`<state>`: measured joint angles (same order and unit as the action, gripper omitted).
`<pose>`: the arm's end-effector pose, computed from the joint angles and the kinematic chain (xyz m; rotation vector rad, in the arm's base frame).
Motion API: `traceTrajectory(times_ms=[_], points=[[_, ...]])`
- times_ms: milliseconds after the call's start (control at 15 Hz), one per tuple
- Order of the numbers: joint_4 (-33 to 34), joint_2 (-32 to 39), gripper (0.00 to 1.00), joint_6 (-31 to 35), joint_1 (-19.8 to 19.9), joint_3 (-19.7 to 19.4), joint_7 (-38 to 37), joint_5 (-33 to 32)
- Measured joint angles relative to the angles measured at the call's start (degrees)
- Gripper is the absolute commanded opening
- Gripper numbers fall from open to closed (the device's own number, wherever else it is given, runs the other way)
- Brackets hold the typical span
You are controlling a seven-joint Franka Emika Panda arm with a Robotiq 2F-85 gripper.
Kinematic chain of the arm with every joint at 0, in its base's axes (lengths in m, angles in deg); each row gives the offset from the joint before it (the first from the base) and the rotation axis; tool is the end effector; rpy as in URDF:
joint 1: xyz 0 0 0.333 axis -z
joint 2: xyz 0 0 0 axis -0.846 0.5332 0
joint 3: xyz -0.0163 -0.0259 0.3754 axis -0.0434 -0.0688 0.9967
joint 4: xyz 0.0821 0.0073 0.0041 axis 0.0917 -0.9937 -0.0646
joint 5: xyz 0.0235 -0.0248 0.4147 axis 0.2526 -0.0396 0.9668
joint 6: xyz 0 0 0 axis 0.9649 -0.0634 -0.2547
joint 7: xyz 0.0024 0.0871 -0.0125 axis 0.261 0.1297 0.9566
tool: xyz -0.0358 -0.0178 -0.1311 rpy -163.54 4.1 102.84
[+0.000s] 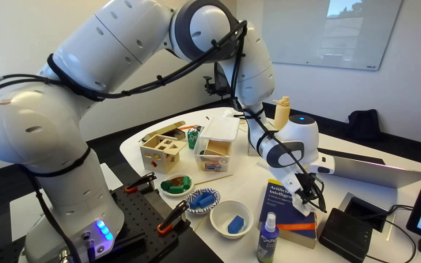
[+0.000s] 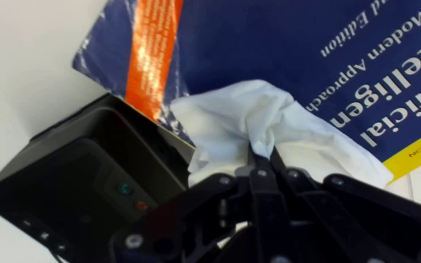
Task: Pick up the wipe and clean the book
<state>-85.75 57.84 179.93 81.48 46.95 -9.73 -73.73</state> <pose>0.6189 -0.3504 0.0446 2.9214 -0.7206 0.3468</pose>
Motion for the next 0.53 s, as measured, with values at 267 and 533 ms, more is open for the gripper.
traceTrajectory(times_ms=[267, 533], points=[[4.6, 2.1, 0.01, -2.7, 0.2, 2.9, 0.8, -0.4], [5.5, 2.2, 0.01, -5.0, 0.6, 6.1, 3.8, -0.5]])
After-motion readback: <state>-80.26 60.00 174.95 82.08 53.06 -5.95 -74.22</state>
